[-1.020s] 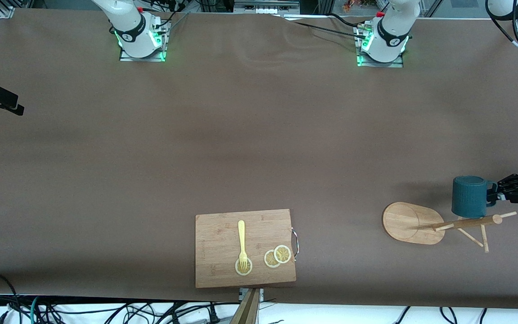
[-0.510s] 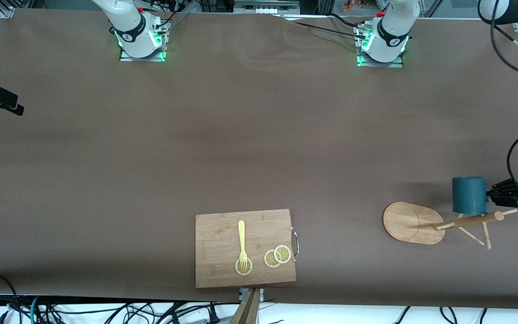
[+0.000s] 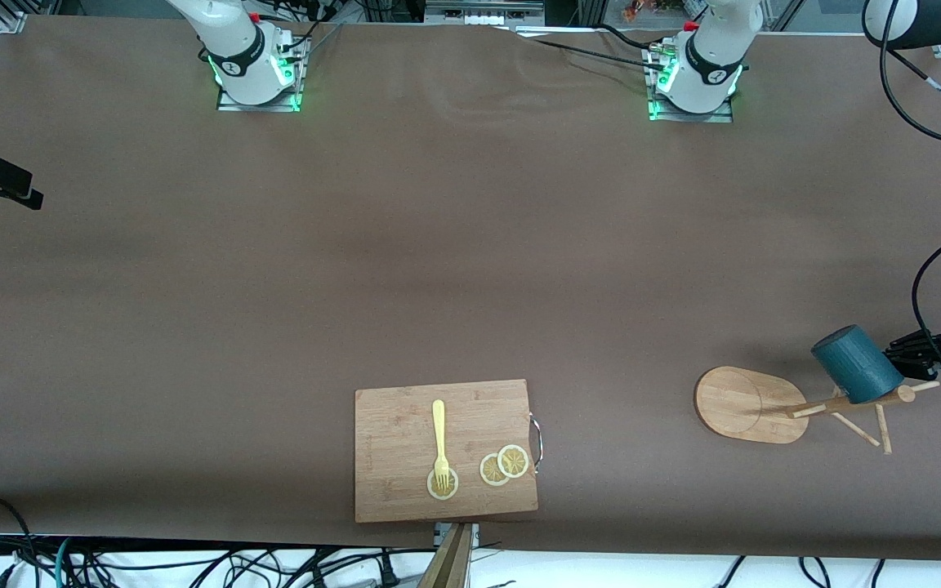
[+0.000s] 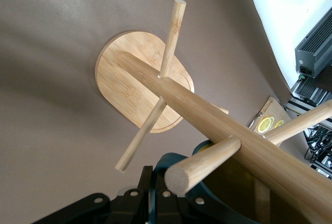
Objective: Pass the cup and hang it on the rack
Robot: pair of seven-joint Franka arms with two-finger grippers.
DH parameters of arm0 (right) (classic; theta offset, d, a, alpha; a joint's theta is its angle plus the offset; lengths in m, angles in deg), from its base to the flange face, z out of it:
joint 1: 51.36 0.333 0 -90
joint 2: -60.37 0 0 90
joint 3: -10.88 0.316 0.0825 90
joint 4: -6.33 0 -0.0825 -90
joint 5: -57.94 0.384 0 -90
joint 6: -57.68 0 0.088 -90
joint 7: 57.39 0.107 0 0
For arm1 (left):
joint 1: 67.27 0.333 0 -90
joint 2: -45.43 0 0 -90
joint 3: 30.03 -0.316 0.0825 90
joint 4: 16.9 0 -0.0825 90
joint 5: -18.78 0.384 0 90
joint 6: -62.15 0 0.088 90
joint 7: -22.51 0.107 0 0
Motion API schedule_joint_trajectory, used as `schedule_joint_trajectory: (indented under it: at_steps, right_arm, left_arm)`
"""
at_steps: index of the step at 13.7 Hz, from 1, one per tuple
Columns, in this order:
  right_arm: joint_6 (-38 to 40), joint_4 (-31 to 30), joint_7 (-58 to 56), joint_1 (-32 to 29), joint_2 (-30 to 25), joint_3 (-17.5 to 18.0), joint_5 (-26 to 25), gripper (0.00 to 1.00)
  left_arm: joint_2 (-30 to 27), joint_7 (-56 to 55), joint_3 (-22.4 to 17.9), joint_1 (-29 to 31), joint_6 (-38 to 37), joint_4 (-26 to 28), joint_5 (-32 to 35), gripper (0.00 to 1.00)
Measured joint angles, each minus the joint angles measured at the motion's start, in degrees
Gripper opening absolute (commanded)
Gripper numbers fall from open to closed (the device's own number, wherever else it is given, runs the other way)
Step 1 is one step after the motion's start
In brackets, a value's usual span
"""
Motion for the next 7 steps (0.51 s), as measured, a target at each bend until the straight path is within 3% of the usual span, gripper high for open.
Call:
schedule_joint_trajectory:
  at_steps: [1,2,3,4,7]
  right_arm:
    - [0.0,0.0,0.0,0.0,0.0,0.0,0.0,1.0]
    - [0.0,0.0,0.0,0.0,0.0,0.0,0.0,1.0]
    - [0.0,0.0,0.0,0.0,0.0,0.0,0.0,1.0]
    - [0.0,0.0,0.0,0.0,0.0,0.0,0.0,1.0]
    - [0.0,0.0,0.0,0.0,0.0,0.0,0.0,1.0]
  left_arm:
    - [0.0,0.1,0.0,0.1,-0.2,-0.1,0.0,0.02]
    - [0.0,0.2,0.0,0.1,-0.2,-0.1,0.0,0.21]
    - [0.0,0.3,0.0,0.1,-0.3,-0.1,0.0,0.81]
    - [0.0,0.3,0.0,0.1,-0.3,-0.2,0.0,1.0]
    - [0.1,0.4,-0.7,0.3,-0.2,-0.2,0.0,1.0]
